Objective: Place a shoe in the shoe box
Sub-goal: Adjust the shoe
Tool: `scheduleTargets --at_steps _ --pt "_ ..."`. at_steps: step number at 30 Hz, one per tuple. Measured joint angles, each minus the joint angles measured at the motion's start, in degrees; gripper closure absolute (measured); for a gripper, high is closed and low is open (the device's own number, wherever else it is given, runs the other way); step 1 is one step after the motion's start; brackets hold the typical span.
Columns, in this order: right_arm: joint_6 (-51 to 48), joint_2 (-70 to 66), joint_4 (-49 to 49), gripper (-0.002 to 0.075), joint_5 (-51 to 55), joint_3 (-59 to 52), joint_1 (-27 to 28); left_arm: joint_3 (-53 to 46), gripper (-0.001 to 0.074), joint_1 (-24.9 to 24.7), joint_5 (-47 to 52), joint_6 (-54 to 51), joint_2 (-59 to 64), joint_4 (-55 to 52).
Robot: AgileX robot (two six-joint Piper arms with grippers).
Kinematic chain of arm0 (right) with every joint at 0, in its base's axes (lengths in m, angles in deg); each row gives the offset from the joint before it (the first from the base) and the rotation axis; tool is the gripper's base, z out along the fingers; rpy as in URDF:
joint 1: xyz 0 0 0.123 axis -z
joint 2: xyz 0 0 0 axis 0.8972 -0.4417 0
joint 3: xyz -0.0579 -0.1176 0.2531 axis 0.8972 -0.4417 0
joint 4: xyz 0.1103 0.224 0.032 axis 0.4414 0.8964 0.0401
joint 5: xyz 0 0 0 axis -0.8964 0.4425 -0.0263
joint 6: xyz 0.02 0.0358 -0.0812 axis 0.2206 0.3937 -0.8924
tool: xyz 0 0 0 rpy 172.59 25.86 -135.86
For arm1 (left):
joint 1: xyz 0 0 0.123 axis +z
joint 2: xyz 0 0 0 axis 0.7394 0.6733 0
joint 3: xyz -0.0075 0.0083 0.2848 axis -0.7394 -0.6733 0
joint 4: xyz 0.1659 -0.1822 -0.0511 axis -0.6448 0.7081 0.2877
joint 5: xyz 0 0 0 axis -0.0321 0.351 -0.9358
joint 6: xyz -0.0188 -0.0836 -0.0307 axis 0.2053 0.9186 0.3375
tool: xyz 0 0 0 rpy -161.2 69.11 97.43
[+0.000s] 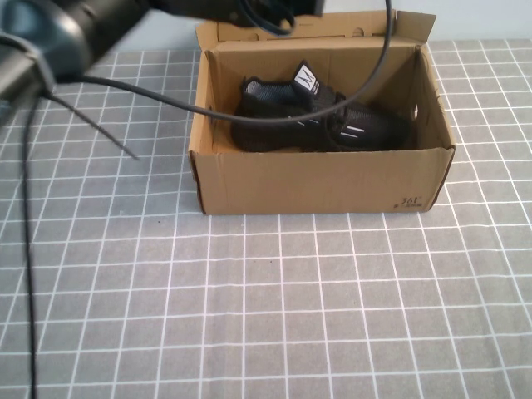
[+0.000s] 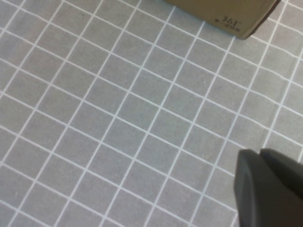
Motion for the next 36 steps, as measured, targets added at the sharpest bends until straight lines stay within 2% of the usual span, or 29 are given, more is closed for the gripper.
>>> scheduleTargets --at_steps 4,10,15,20,29,32,36 --pt "0.0 0.0 1.83 0.0742 0.34 0.0 0.0 0.0 0.0726 0.0 5.15 0.0 -4.9 -5.6" --pt "0.0 2.35 4.01 0.0742 0.46 0.0 0.0 -0.14 0.0735 0.0 13.89 -0.13 -12.68 -14.11" --pt "0.0 8.31 6.87 0.0743 3.22 0.0 0.0 -7.15 0.0736 0.0 15.04 0.33 -21.92 -16.3" --pt "0.0 17.83 8.25 0.0742 6.48 0.0 0.0 -21.59 0.0736 0.0 9.65 4.44 -35.7 -16.3" --pt "-0.04 33.52 9.73 0.0742 9.47 -1.9 0.0 -56.08 0.0736 0.0 -7.03 7.93 -65.22 -16.09" --pt "-0.27 38.69 9.73 0.0742 7.05 -5.4 0.0 -68.11 0.0736 0.0 -12.36 8.17 -75.7 -16.09" --pt "-1.34 45.59 11.1 0.0742 -1.52 -11.73 0.0 -80.62 0.0736 0.0 -17.5 8.17 -90.09 -16.09"
